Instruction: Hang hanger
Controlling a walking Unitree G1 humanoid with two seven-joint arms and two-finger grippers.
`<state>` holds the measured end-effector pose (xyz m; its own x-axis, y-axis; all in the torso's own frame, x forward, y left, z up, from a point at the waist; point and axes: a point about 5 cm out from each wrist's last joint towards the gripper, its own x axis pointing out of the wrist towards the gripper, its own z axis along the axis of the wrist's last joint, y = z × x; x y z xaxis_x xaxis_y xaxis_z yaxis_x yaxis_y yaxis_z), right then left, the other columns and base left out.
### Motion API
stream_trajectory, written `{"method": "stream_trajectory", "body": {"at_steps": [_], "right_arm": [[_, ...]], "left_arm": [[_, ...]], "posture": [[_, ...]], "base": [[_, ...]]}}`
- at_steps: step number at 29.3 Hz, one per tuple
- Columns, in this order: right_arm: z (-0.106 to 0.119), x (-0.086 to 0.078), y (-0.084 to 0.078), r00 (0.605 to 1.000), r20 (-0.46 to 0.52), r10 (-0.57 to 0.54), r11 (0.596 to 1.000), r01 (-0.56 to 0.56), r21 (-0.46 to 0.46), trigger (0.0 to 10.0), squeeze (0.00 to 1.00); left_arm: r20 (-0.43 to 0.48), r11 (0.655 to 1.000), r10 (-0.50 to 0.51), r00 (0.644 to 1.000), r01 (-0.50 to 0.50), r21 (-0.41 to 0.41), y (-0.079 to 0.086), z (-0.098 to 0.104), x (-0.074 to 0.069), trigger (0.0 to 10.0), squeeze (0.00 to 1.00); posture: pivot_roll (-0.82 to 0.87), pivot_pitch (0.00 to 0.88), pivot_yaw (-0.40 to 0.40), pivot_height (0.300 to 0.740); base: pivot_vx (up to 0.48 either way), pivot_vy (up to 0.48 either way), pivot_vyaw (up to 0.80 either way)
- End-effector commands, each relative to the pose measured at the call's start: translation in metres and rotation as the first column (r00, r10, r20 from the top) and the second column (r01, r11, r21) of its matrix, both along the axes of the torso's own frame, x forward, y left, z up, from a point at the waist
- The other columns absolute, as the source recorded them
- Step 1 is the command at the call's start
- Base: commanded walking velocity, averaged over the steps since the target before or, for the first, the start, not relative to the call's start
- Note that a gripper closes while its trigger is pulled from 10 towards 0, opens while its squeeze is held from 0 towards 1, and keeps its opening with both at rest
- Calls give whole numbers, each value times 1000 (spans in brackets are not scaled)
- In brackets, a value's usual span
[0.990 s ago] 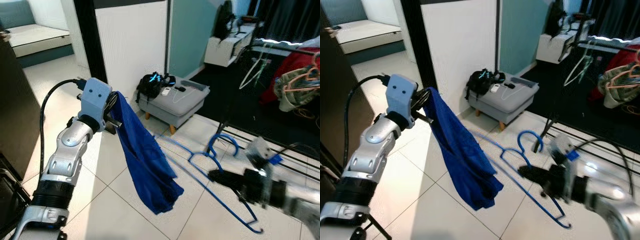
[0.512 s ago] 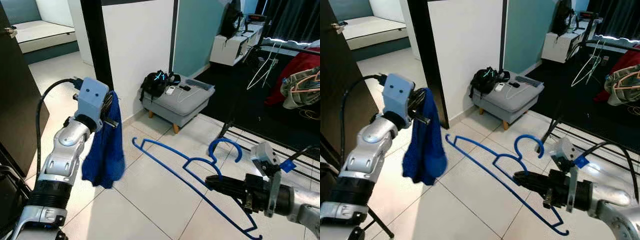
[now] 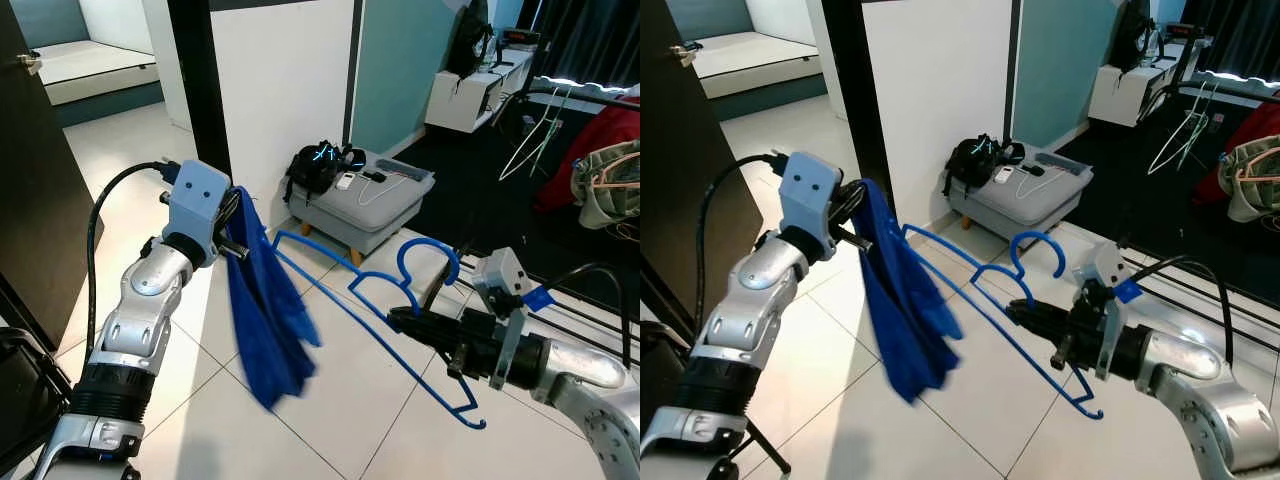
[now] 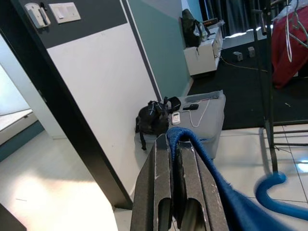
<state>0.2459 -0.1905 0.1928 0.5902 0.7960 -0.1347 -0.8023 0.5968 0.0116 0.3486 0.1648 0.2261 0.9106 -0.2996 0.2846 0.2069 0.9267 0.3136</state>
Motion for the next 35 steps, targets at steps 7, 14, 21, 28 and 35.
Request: {"method": "stream_trajectory", "body": {"at_steps": [7, 14, 21, 28, 35], "right_arm": [[-1, 1, 2, 1000, -5, -8, 1000, 8, -3, 10000, 0], [-2, -3, 1, 1000, -14, 24, 999, -25, -22, 10000, 0], [-1, -3, 0, 999, -19, 31, 999, -31, -18, 10000, 0], [-1, -3, 3, 999, -18, 32, 999, -32, -14, 10000, 0], [-2, -6, 3, 997, -35, 67, 998, -68, -17, 10000, 0]], "left_arm": [[14, 998, -43, 999, 43, -35, -15, 4, -5, 10000, 0], [3, 997, -58, 998, 58, -41, -22, 0, -7, 10000, 0], [2, 997, -59, 998, 60, -43, -22, 0, -6, 10000, 0], [4, 997, -58, 998, 58, -42, -22, 2, -7, 10000, 0], [1, 998, -45, 999, 45, -33, -17, 1, -7, 10000, 0]], "posture": [[11, 0, 18, 740], [10, 0, 16, 740], [9, 0, 16, 740], [11, 0, 17, 740], [11, 0, 13, 740]], "base": [[0, 0, 0], [0, 0, 0], [0, 0, 0], [0, 0, 0], [0, 0, 0]]}}
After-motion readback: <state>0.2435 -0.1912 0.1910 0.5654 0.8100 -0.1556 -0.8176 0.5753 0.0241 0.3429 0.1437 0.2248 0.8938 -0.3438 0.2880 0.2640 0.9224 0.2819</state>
